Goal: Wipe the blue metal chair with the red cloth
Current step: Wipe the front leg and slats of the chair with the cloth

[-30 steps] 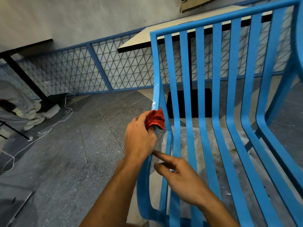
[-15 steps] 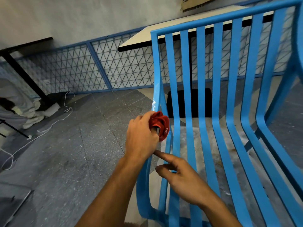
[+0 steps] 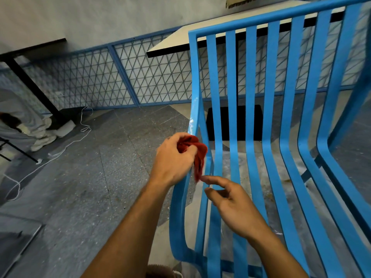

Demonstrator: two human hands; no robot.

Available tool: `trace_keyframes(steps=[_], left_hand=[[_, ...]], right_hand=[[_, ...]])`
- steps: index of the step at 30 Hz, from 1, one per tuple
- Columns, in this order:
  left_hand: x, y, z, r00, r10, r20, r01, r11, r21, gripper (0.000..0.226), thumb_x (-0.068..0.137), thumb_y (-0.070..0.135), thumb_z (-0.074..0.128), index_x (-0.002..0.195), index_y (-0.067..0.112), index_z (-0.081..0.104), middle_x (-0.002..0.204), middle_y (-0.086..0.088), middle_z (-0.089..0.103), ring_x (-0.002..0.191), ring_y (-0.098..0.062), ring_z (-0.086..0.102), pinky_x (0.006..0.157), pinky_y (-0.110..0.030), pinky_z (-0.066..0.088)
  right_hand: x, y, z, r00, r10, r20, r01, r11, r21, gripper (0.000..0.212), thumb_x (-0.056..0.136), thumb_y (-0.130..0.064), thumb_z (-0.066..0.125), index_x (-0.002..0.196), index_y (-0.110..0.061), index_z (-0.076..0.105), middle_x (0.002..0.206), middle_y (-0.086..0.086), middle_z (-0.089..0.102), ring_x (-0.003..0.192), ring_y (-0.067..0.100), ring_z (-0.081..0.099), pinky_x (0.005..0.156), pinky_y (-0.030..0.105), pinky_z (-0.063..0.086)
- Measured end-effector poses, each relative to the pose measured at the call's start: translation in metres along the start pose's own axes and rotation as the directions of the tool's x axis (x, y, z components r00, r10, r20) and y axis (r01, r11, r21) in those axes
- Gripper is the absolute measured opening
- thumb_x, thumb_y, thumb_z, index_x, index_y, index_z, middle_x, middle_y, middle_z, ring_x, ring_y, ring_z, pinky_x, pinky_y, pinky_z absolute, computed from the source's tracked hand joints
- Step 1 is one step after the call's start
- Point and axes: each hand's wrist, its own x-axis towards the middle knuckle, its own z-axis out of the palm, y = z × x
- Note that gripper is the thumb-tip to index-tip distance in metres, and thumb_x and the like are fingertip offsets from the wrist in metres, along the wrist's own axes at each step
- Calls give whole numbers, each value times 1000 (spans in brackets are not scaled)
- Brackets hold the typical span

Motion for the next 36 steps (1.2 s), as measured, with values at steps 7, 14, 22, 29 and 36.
trace_keyframes(steps=[7, 14, 22, 29, 36], left_hand=[[-7, 10, 23, 978, 209, -29, -157, 811, 564, 31, 97, 40, 64, 127, 31, 61, 133, 5, 56, 122, -21, 46, 99, -35, 50], [-9, 16, 12, 977, 208, -49, -207, 978, 19, 30, 88, 19, 78, 110, 37, 71, 114, 14, 71, 108, -4, 65, 102, -30, 52], [13, -2, -7, 983, -39, -181, 46, 998, 34, 28, 96, 20, 69, 120, 33, 66, 123, 7, 67, 114, -9, 62, 105, -37, 52], [-1, 2, 4, 987, 163, 0, -159, 959, 235, 29, 93, 17, 72, 119, 31, 69, 124, 8, 64, 121, -14, 53, 104, -32, 44], [7, -11, -16, 986, -44, -158, 11, 979, -204, 22, 96, 14, 69, 114, 28, 71, 106, 14, 74, 101, -4, 69, 95, -32, 58]], right_hand=[[1, -2, 2, 1000, 18, -21, -18, 1000, 0, 31, 100, -32, 58, 130, -41, 63, 129, -26, 61, 106, -3, 63, 90, 22, 51], [2, 2, -4, 996, 36, -79, -30, 997, 75, 19, 99, -24, 60, 103, -36, 74, 100, -25, 74, 93, 1, 70, 91, 39, 59], [1, 1, 0, 998, 17, -57, -13, 997, 73, 18, 101, -34, 57, 108, -38, 73, 104, -18, 74, 98, -2, 69, 97, 35, 56], [5, 3, -3, 987, 74, -142, -41, 974, 223, 55, 94, -63, 33, 101, -32, 77, 102, -10, 77, 93, 3, 72, 94, 37, 55], [10, 4, -9, 975, 101, -199, -40, 957, 287, 78, 86, -75, 20, 102, -26, 78, 99, -6, 80, 98, 13, 73, 101, 46, 53]])
